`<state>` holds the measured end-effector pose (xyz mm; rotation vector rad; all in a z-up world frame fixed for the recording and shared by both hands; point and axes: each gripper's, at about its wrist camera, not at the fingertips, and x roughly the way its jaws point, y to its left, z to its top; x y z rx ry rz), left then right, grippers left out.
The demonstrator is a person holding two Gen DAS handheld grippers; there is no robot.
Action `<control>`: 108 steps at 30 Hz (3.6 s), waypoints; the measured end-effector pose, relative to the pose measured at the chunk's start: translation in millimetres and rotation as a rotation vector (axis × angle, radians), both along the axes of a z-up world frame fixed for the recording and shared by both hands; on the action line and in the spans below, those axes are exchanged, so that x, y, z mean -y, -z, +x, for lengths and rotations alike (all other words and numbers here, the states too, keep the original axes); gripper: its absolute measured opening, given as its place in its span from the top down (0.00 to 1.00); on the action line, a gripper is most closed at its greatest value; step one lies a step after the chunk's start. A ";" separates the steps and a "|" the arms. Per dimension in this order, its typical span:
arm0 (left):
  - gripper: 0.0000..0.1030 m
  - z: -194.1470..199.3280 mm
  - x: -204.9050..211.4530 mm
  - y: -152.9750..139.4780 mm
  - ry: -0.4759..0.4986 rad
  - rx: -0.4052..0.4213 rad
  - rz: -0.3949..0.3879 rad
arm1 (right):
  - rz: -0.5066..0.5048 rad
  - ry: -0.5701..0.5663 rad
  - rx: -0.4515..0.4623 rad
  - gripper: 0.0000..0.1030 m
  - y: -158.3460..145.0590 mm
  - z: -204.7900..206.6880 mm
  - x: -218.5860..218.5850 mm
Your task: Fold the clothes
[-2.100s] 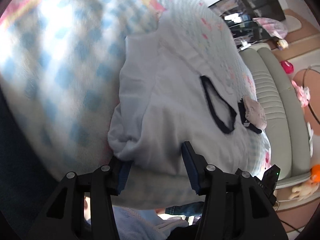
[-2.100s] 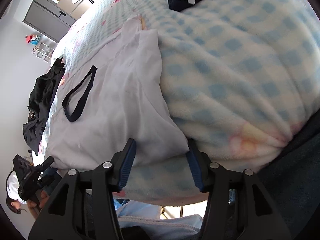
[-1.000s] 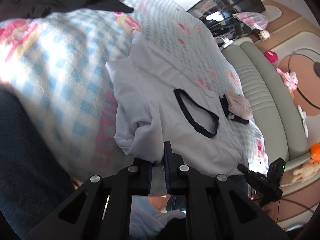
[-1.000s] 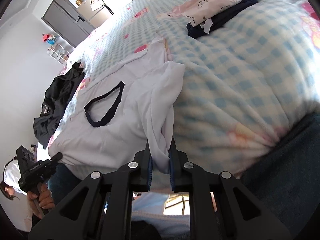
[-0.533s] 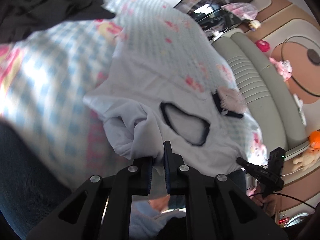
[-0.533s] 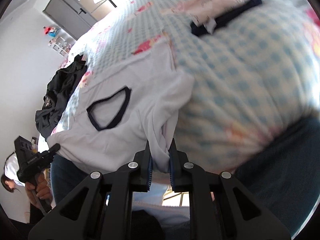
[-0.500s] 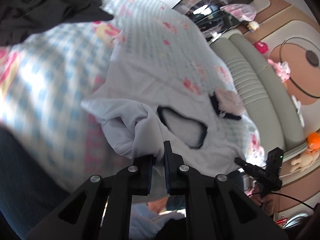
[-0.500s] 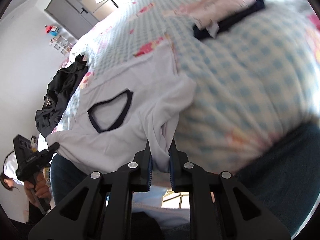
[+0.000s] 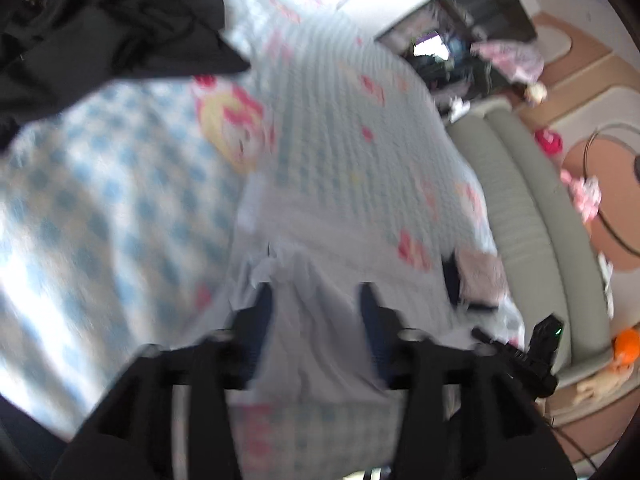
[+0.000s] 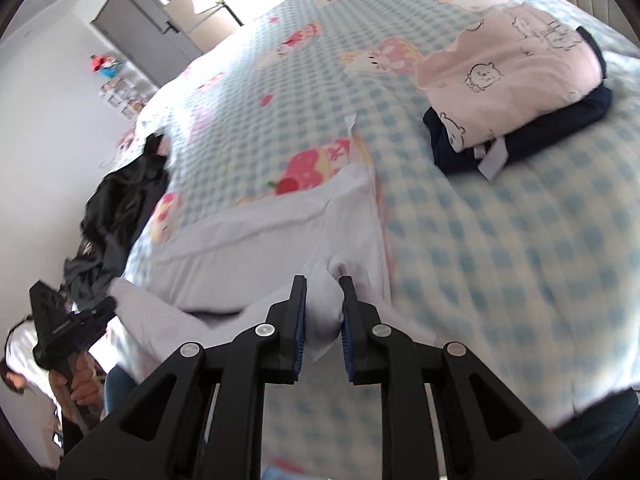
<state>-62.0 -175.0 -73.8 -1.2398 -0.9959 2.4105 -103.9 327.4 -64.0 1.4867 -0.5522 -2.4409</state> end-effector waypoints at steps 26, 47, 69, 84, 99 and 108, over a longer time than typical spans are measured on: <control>0.87 -22.8 -42.6 14.2 0.157 -0.074 -0.255 | 0.176 -0.178 -0.051 0.93 32.5 -22.1 32.4; 0.29 -56.1 3.5 49.3 -0.095 0.055 -0.105 | 0.117 -0.030 0.012 0.50 49.1 -83.5 18.9; 0.83 -55.3 -45.7 71.0 -0.003 0.087 -0.088 | 0.198 -0.121 0.085 0.81 66.4 -38.6 45.1; 0.84 60.2 -54.0 35.5 0.135 0.081 -0.223 | 0.136 -0.099 0.039 0.84 27.2 72.3 21.6; 0.67 99.3 -33.9 33.2 0.025 0.171 -0.346 | 0.248 -0.014 0.035 0.78 23.9 107.1 2.2; 0.64 113.1 -30.2 27.4 -0.032 0.178 -0.389 | 0.354 0.035 -0.035 0.77 4.3 112.0 -1.3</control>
